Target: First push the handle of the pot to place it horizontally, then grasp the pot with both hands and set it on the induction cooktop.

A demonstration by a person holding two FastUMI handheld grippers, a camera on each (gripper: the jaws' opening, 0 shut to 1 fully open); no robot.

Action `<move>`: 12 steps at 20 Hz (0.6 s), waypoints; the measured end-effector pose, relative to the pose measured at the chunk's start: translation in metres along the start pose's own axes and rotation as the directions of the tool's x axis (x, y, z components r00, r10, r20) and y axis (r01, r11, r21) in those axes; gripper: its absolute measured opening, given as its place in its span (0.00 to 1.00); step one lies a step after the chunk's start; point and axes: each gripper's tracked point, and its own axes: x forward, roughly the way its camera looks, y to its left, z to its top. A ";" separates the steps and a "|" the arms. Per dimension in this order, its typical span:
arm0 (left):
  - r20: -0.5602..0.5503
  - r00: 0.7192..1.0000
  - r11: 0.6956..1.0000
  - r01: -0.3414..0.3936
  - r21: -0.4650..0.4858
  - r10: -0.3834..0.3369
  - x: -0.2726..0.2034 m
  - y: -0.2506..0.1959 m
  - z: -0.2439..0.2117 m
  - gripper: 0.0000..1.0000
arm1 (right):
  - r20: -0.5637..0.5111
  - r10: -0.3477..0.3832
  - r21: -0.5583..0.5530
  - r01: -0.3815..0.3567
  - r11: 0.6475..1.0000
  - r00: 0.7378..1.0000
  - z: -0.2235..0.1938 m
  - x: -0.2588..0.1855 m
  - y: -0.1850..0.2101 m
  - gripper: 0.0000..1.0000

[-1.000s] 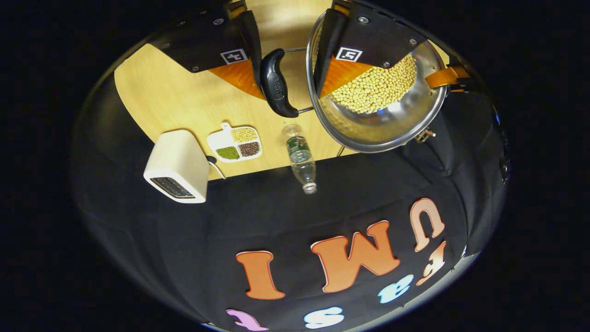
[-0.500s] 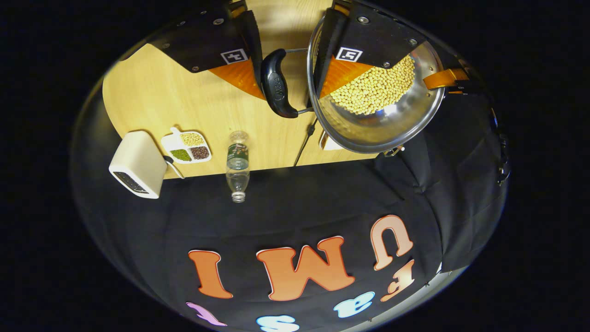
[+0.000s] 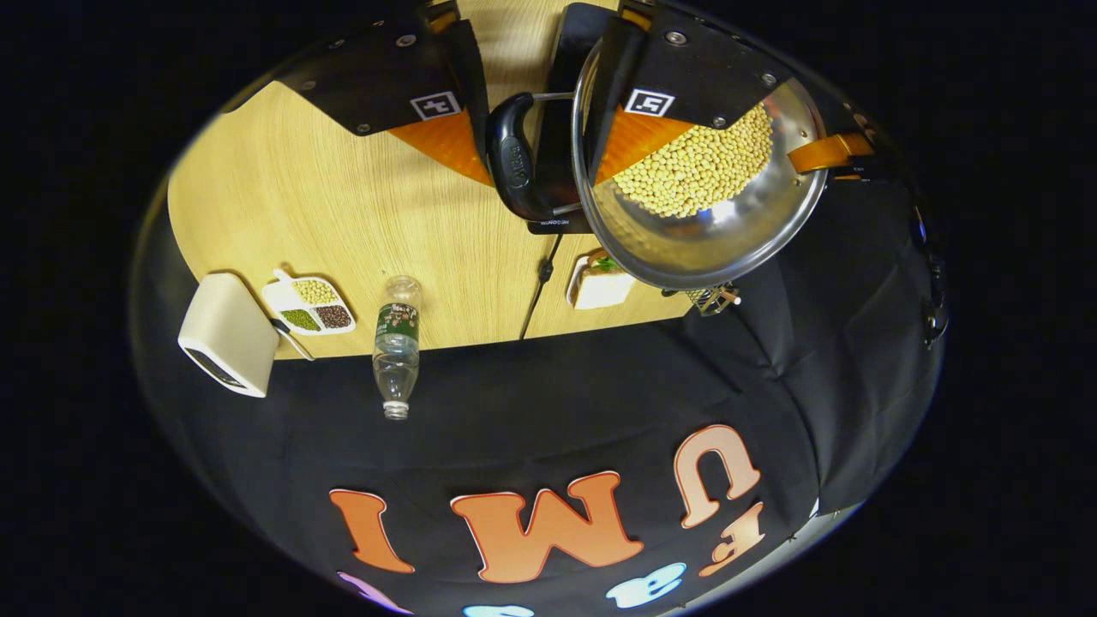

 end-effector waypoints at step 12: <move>-0.063 0.998 1.000 0.022 -0.012 -0.023 0.014 -0.007 -0.008 0.59 | -0.082 -0.018 0.035 0.021 0.999 0.996 -0.033 0.040 -0.020 0.55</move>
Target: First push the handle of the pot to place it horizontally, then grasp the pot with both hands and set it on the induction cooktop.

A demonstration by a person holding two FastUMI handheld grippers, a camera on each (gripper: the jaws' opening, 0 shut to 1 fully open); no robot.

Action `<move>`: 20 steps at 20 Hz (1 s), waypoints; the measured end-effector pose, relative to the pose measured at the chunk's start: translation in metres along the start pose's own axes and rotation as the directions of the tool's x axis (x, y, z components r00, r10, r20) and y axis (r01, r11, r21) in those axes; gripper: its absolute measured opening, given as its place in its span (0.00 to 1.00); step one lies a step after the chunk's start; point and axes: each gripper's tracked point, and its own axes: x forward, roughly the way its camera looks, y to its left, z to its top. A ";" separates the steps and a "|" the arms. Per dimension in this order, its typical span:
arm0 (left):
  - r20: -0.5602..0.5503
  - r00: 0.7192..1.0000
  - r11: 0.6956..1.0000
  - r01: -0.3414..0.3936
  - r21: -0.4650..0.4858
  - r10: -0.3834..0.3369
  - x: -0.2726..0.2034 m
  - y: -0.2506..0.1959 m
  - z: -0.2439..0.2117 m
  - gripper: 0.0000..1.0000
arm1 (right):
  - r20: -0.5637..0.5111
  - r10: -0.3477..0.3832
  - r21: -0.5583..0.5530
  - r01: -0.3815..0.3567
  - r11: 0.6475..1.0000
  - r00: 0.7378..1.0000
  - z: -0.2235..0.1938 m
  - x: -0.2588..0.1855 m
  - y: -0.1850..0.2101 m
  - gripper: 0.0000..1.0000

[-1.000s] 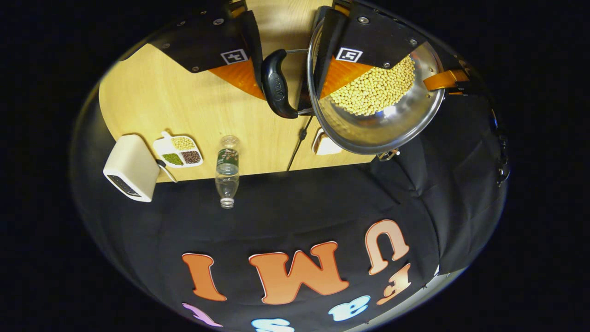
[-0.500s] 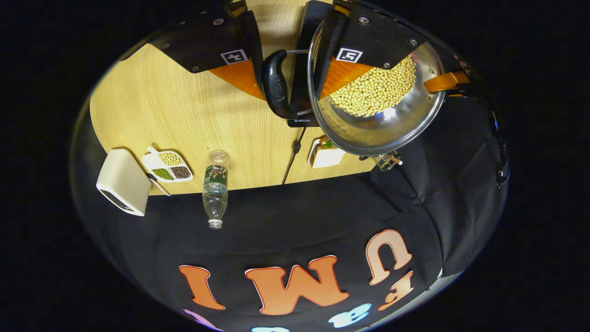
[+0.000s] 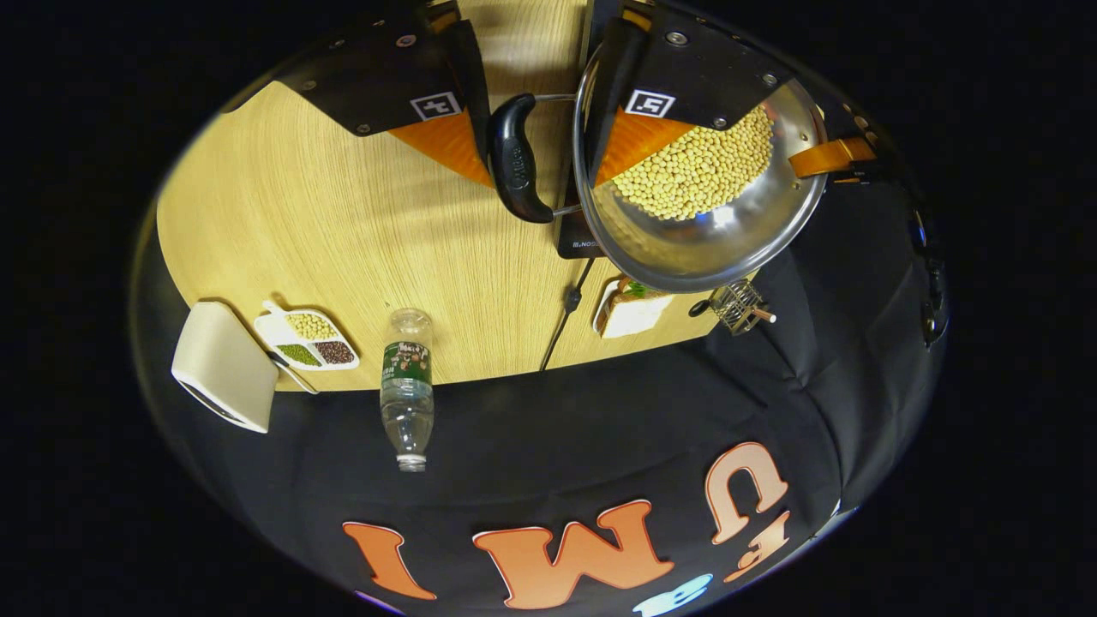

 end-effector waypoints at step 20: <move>0.512 0.831 0.974 -0.219 -0.060 0.218 -0.161 0.009 0.142 0.96 | 0.445 0.022 -0.140 0.045 0.989 0.895 0.148 -0.174 -0.015 0.95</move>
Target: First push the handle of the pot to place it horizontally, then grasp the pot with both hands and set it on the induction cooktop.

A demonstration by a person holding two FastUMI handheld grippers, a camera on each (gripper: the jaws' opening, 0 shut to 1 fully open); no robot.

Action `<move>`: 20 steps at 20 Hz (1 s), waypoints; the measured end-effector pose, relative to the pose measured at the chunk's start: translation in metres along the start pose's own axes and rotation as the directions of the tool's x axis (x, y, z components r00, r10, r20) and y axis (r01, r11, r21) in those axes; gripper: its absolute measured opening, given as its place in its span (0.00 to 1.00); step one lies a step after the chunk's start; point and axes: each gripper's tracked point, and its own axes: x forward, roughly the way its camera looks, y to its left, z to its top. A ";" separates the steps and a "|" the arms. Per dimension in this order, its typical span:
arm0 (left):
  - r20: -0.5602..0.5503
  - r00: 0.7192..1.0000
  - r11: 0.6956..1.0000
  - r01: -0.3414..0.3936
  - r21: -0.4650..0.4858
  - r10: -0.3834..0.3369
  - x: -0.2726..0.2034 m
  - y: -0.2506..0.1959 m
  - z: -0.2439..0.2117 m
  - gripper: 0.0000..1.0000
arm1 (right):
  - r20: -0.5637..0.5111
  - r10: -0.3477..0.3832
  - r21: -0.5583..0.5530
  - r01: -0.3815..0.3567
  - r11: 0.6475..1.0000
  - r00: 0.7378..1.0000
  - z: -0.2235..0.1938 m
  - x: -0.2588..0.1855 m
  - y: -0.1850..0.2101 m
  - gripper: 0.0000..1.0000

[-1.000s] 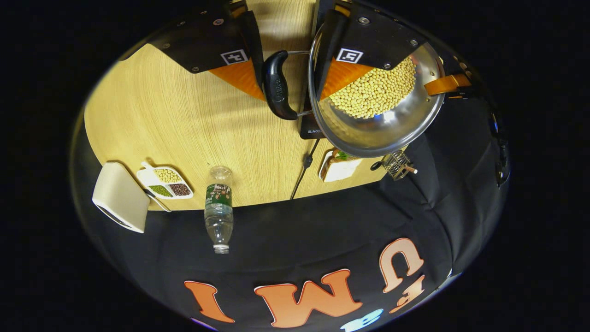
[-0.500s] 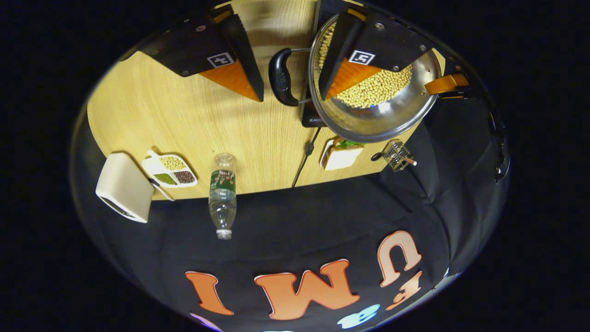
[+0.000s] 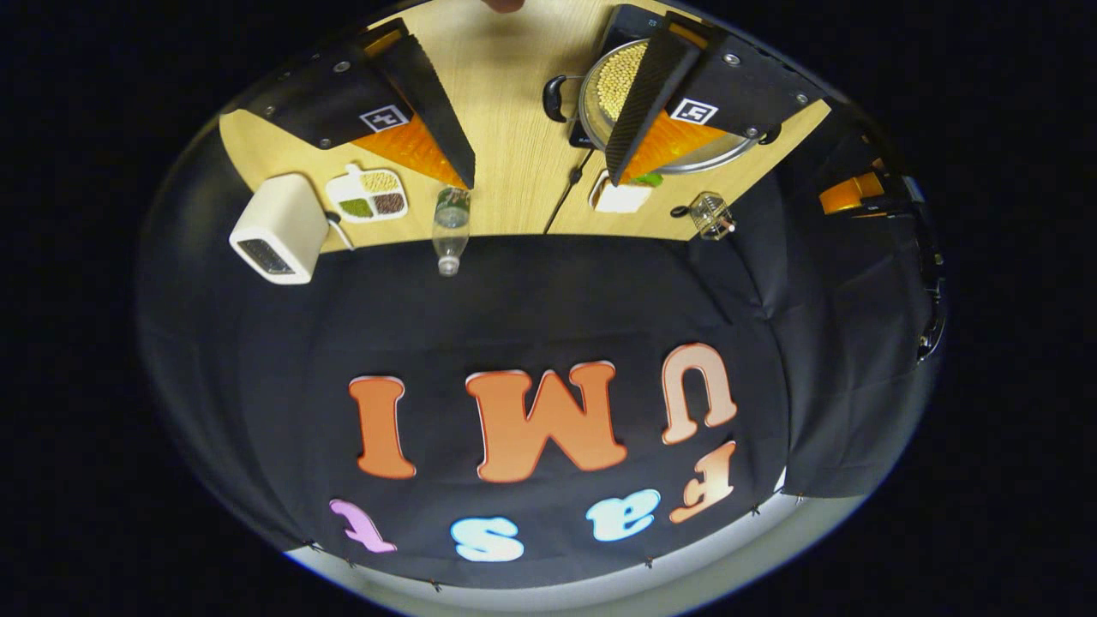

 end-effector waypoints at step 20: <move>0.420 0.855 0.945 0.328 0.016 -0.304 -0.165 -0.232 0.151 0.96 | 0.348 -0.131 0.009 0.137 0.991 0.928 0.111 -0.164 -0.144 1.00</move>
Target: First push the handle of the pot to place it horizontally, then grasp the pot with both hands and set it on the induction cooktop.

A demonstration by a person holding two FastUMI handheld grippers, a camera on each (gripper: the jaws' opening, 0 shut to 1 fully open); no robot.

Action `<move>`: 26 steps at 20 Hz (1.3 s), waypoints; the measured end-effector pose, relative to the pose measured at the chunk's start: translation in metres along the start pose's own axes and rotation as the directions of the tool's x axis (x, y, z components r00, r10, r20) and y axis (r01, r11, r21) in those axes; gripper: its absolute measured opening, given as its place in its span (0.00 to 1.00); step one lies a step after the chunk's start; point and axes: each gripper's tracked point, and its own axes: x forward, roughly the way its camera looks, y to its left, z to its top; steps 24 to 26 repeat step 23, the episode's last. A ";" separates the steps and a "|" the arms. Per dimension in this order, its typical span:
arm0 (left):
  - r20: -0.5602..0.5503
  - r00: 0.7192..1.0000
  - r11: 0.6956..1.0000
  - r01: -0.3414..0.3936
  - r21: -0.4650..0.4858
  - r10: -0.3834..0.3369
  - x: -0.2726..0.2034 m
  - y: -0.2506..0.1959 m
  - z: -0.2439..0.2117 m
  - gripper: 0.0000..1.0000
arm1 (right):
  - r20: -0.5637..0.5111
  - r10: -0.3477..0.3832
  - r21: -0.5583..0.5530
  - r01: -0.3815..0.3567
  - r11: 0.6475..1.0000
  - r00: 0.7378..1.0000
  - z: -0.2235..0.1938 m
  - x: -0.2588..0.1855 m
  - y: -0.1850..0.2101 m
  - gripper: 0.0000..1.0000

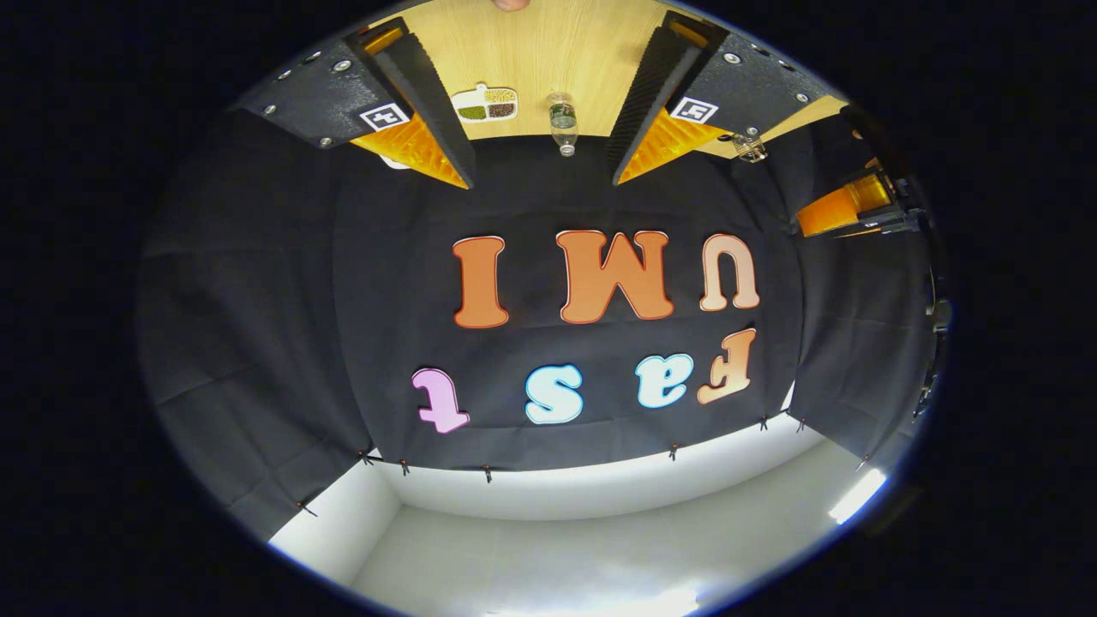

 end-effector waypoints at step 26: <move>-0.066 0.998 1.000 -0.006 -0.018 0.005 0.010 -0.018 -0.025 0.97 | -0.038 -0.019 0.015 0.020 1.000 0.999 -0.029 0.010 -0.034 0.95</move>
